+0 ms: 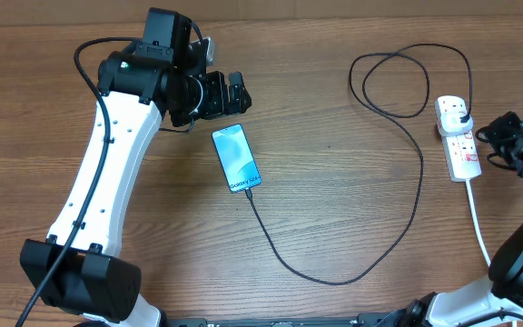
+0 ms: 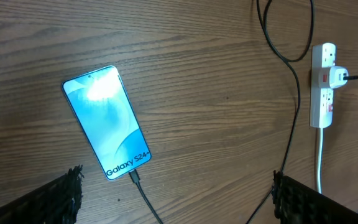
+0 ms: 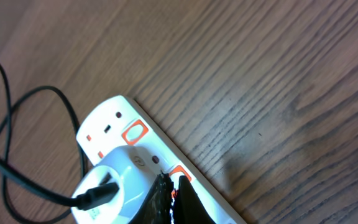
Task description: Plug charger to phone and switch on socket
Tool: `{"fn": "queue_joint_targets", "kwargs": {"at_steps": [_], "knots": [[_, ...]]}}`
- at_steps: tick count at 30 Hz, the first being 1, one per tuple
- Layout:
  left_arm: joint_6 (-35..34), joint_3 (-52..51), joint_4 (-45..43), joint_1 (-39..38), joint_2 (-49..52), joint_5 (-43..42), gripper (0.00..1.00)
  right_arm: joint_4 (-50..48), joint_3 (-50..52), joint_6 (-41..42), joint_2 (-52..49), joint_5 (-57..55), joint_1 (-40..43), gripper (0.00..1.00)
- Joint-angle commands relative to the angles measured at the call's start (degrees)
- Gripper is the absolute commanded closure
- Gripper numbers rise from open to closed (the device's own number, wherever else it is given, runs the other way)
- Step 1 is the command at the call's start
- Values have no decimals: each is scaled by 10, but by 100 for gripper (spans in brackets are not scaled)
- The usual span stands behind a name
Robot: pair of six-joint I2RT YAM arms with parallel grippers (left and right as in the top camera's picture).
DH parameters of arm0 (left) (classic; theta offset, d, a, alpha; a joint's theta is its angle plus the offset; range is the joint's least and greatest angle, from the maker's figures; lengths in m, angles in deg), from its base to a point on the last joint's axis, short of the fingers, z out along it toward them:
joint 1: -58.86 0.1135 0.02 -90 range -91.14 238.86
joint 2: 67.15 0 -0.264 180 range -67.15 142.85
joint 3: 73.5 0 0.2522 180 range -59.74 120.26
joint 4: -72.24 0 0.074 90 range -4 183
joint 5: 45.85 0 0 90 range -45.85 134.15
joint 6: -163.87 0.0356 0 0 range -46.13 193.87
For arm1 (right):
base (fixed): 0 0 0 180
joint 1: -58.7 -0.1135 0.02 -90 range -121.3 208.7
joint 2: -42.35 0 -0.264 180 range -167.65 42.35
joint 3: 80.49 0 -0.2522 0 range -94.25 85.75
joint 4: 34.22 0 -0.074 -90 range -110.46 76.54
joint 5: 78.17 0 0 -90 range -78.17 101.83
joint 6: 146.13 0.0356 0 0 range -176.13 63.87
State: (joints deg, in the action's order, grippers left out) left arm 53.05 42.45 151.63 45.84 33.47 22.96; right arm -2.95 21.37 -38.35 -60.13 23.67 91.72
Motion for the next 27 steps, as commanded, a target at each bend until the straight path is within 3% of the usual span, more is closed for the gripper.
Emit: {"fn": "queue_joint_targets", "kwargs": {"at_steps": [1, 27], "knots": [[-2, 8, 2, 2, -1, -2, 0, -3, -6, 2, -18, 4, 1, 96], [-2, 8, 2, 2, -1, -2, 0, -29, -6, 0, -68, 48, -3, 96]]}}
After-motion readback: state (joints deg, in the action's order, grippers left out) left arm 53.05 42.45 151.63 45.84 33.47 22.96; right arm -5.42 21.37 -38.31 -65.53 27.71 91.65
